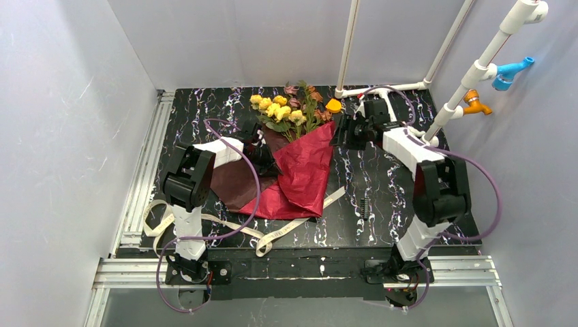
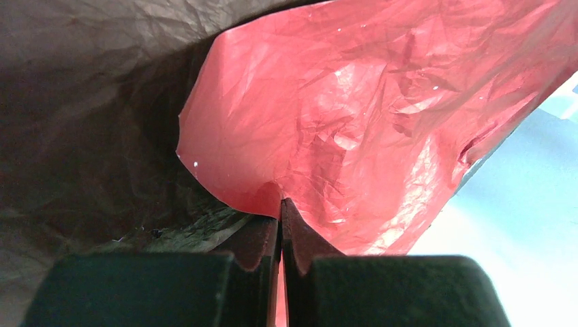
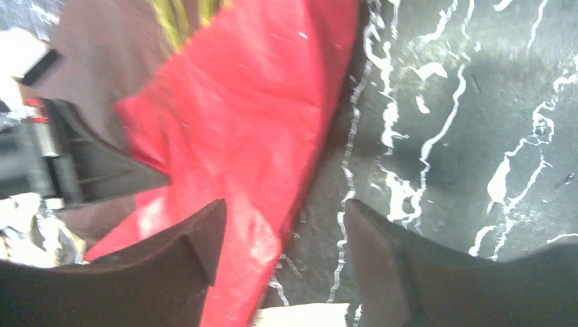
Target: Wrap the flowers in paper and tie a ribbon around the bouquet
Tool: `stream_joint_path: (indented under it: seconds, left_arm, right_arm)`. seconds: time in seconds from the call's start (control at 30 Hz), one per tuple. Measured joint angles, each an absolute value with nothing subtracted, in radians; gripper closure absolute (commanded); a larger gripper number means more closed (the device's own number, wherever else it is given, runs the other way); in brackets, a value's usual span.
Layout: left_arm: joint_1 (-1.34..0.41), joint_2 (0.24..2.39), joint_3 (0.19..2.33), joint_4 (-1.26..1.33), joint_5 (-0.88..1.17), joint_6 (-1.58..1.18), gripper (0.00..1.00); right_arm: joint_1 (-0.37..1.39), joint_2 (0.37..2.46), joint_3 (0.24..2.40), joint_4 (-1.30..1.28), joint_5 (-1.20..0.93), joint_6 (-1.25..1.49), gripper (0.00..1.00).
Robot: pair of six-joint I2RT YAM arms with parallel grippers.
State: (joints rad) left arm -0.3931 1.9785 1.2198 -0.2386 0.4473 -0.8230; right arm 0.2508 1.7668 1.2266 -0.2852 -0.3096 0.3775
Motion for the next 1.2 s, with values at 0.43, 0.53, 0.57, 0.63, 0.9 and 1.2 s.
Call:
stream_joint_path:
  seconds: [0.43, 0.53, 0.57, 0.63, 0.9, 1.2]
  left_arm:
    - [-0.403, 1.974, 1.224, -0.248, 0.424, -0.816, 1.00]
    - [-0.409, 1.974, 1.233, -0.263, 0.412, -0.805, 1.00]
    - [-0.413, 1.974, 1.235, -0.270, 0.409, -0.802, 1.00]
    - [-0.417, 1.974, 1.240, -0.281, 0.405, -0.795, 1.00]
    - [-0.423, 1.974, 1.253, -0.319, 0.399, -0.772, 1.00]
    - [-0.425, 1.975, 1.260, -0.343, 0.398, -0.759, 1.00]
  right_arm:
    - [0.256, 1.826, 1.141, 0.024, -0.525, 0.504, 0.81]
    - [0.252, 1.931, 1.200, 0.049, -0.547, 0.521, 0.83]
    - [0.250, 1.964, 1.224, 0.059, -0.553, 0.526, 0.83]
    - [0.242, 2.020, 1.271, 0.082, -0.559, 0.536, 0.85]
    - [0.172, 2.148, 1.380, 0.110, -0.558, 0.550, 0.86]
    - [0.139, 2.177, 1.378, 0.169, -0.603, 0.542, 0.87]
